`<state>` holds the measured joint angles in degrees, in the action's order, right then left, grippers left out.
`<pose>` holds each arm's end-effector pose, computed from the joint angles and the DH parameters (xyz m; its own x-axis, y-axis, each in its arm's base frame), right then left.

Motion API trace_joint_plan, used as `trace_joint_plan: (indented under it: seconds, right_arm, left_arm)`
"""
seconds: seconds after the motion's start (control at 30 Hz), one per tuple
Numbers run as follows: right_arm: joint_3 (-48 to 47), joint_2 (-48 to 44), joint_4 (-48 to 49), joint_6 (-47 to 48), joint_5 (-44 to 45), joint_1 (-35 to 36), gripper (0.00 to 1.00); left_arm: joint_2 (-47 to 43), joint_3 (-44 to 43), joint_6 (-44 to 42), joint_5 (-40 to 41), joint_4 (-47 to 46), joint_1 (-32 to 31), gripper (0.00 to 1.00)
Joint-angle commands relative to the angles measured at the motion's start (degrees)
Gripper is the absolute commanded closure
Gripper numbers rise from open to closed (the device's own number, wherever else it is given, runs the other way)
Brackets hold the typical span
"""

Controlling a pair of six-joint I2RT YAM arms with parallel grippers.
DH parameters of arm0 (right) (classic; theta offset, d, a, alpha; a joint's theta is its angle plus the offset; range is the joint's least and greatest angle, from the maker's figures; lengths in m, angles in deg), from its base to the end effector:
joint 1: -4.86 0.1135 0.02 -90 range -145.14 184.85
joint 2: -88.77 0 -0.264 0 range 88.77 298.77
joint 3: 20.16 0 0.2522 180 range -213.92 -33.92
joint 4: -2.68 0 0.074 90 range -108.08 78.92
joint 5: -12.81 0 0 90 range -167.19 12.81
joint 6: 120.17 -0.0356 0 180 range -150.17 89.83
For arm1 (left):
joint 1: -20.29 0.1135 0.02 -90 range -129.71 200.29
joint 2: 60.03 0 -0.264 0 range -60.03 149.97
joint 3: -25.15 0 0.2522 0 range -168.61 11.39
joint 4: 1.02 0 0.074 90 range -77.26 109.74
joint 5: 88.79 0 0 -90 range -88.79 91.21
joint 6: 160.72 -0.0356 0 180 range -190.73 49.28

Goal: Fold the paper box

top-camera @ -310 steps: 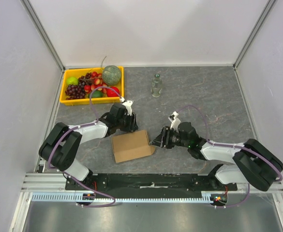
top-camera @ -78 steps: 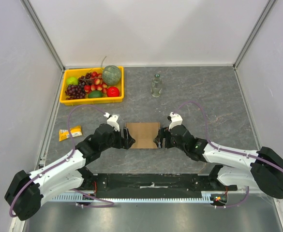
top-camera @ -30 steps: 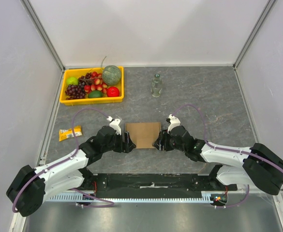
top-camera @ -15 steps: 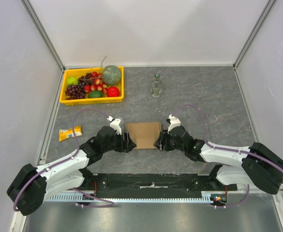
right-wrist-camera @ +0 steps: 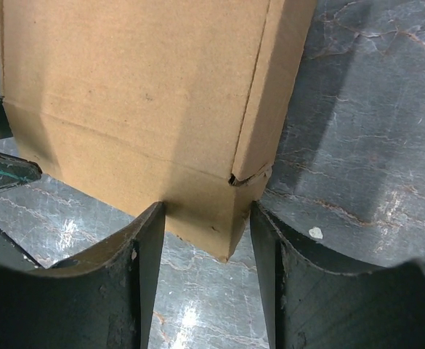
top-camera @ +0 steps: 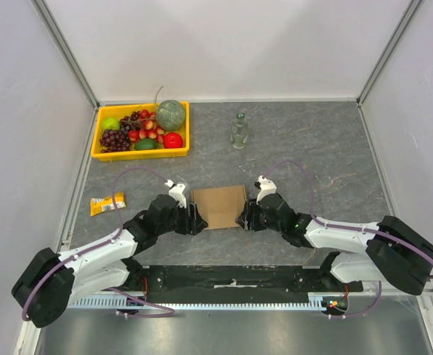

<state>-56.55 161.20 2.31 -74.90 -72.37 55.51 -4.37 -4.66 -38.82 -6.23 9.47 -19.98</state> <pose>0.1496 0.1778 0.1518 -0.7795 0.1554 -0.6068 -0.2521 0.8090 0.5310 0.1390 -0.1238 0.1568 -0.7646 -0.0390 -0.6433 0.3728 0.7875 -0.4908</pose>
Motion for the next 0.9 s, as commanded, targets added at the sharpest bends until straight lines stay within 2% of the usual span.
trace_joint_plan:
  seconds: [0.0, 0.27, 0.63, 0.87]
  right_arm:
    - [1.10, 0.70, 3.05, 1.58, 2.03, -0.12, 0.43]
    - [1.45, 0.62, 3.58, 2.02, 2.74, -0.12, 0.43]
    - [-0.66, -6.67, -3.27, 4.65, 6.51, -0.20, 0.30]
    - [-1.27, -7.30, -4.25, 5.53, 6.26, -0.56, 0.32]
  left_arm:
    - [0.94, 1.11, -0.08, 0.15, -3.32, -0.25, 0.35]
    - [1.56, 0.76, 0.09, 1.20, -3.76, -0.25, 0.35]
    - [2.43, 0.32, 0.18, 1.64, -3.85, -0.25, 0.35]
    - [2.35, 0.15, 0.09, 1.47, -3.94, -0.33, 0.35]
